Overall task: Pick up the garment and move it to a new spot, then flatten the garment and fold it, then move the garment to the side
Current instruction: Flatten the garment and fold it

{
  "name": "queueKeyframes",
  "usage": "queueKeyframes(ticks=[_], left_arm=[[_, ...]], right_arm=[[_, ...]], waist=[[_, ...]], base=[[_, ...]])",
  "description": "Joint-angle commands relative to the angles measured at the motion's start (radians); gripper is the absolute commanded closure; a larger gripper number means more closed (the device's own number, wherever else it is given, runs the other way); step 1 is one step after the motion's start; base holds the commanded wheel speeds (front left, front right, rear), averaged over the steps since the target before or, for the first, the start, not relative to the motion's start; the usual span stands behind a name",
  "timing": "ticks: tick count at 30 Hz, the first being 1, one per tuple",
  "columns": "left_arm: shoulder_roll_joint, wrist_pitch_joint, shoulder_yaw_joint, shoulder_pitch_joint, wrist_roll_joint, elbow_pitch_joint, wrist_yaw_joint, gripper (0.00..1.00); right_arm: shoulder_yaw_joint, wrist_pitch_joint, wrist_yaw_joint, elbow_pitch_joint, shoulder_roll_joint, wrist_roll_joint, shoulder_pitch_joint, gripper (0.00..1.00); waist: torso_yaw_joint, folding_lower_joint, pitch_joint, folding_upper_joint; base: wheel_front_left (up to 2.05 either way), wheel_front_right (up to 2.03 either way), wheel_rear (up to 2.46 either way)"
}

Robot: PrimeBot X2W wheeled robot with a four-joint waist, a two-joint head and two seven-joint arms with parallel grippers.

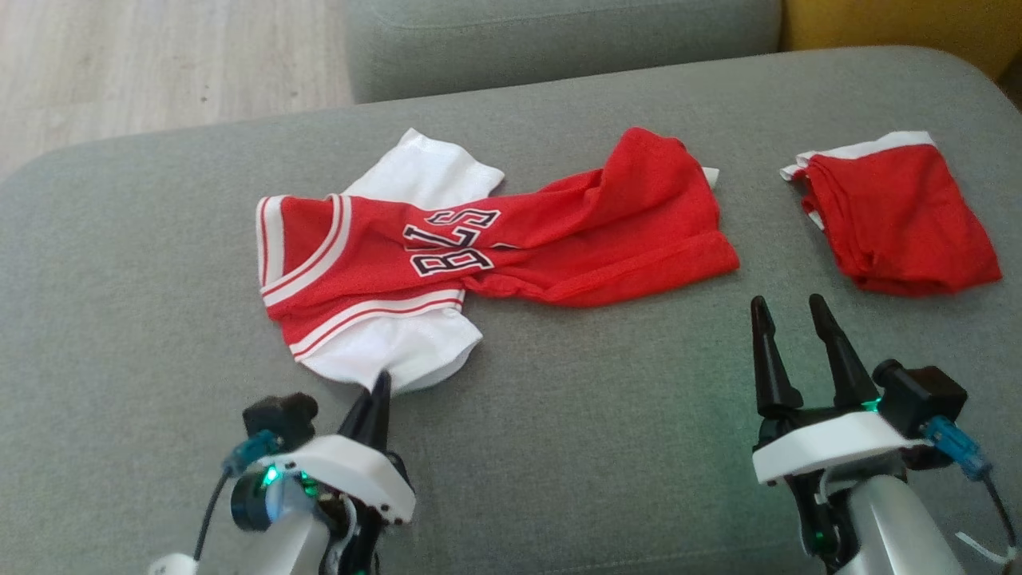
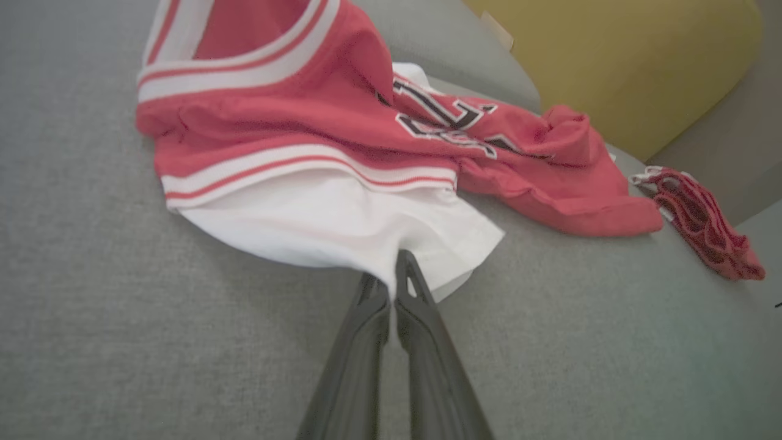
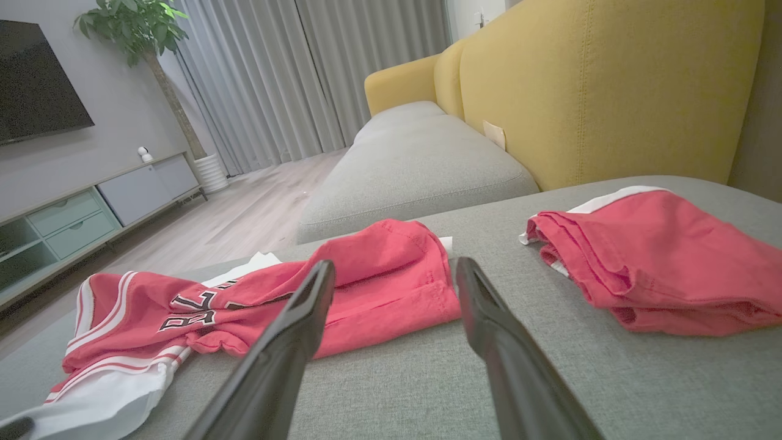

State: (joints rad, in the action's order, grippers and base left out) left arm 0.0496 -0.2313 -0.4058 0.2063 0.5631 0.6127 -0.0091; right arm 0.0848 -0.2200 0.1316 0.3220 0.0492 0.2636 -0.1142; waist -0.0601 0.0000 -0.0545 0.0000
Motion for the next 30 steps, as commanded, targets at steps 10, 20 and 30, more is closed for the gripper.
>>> queueKeyframes(ticks=[10,20,30], left_arm=[[0.008,-0.030,0.159,-0.033,-0.078,-0.259,-0.022,1.00],[0.001,-0.030,0.219,-0.088,-0.122,-0.394,-0.050,1.00],[0.001,-0.030,0.162,-0.067,-0.112,-0.371,-0.053,1.00]], right_arm=[[-0.030,0.016,-0.001,0.000,0.001,-0.023,-0.035,0.00],[-0.107,0.059,-0.001,0.094,0.001,-0.027,-0.070,0.00],[-0.178,0.104,-0.001,0.244,0.001,0.003,-0.200,0.00]], waist=[[0.054,0.0000,0.010,0.0000],[0.096,0.0000,-0.014,0.0000],[0.129,0.0000,-0.058,0.0000]], base=[[0.00,0.00,0.00],[0.00,0.00,0.00],[0.00,0.00,0.00]])
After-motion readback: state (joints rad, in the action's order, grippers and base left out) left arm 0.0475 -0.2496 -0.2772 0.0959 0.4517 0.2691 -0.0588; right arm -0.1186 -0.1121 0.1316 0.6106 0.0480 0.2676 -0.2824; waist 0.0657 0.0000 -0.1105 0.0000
